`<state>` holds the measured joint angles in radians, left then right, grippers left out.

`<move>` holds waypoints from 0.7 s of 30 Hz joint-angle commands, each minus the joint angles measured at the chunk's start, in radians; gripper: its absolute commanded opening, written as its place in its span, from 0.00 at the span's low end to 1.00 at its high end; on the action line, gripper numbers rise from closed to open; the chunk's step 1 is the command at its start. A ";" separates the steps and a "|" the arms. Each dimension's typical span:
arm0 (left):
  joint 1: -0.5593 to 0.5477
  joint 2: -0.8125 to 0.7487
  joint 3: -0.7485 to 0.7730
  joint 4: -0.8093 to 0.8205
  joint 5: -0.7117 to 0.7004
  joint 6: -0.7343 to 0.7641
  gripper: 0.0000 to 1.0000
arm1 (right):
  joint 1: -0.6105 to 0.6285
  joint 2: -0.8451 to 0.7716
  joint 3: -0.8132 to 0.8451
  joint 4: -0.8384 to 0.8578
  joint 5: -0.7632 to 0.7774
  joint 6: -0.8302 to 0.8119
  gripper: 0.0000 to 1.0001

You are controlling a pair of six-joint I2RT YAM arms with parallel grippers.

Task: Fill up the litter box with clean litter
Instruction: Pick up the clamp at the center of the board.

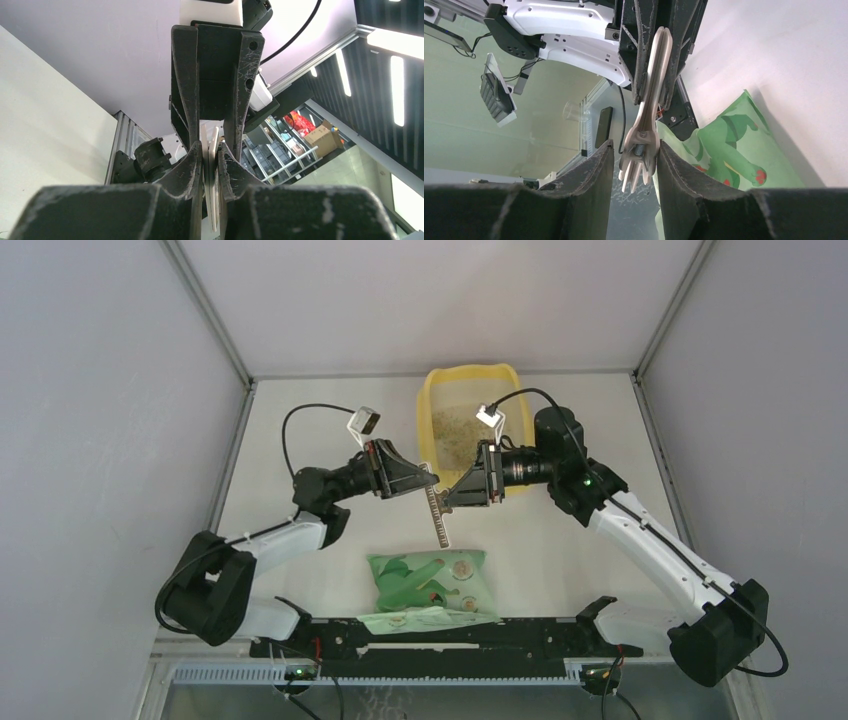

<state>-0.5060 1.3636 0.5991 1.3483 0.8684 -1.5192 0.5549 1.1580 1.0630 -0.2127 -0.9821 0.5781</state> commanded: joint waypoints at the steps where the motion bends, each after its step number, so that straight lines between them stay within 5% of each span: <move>1: -0.006 0.001 0.023 0.047 0.000 0.002 0.15 | 0.000 0.001 0.007 0.050 -0.017 0.005 0.42; 7: -0.006 0.005 0.032 0.046 -0.007 0.002 0.15 | 0.001 0.011 0.007 0.030 -0.019 0.001 0.35; 11: -0.006 0.009 0.046 0.047 -0.003 0.000 0.20 | -0.001 0.020 0.007 0.011 -0.017 -0.005 0.08; 12: -0.006 0.006 0.047 0.047 -0.003 0.001 0.23 | -0.004 0.023 0.007 0.007 -0.018 -0.004 0.00; 17: -0.004 -0.011 0.071 0.042 0.004 0.010 0.40 | -0.020 0.033 0.007 0.001 -0.024 0.002 0.00; 19: 0.004 -0.023 0.080 0.038 0.007 0.018 0.61 | -0.028 0.034 0.007 0.001 -0.029 0.006 0.00; 21: 0.013 -0.038 0.085 0.022 0.008 0.033 0.69 | -0.039 0.034 0.007 -0.001 -0.038 0.009 0.00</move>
<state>-0.5064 1.3712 0.6125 1.3449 0.8703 -1.5124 0.5369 1.1954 1.0626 -0.2363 -0.9962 0.5838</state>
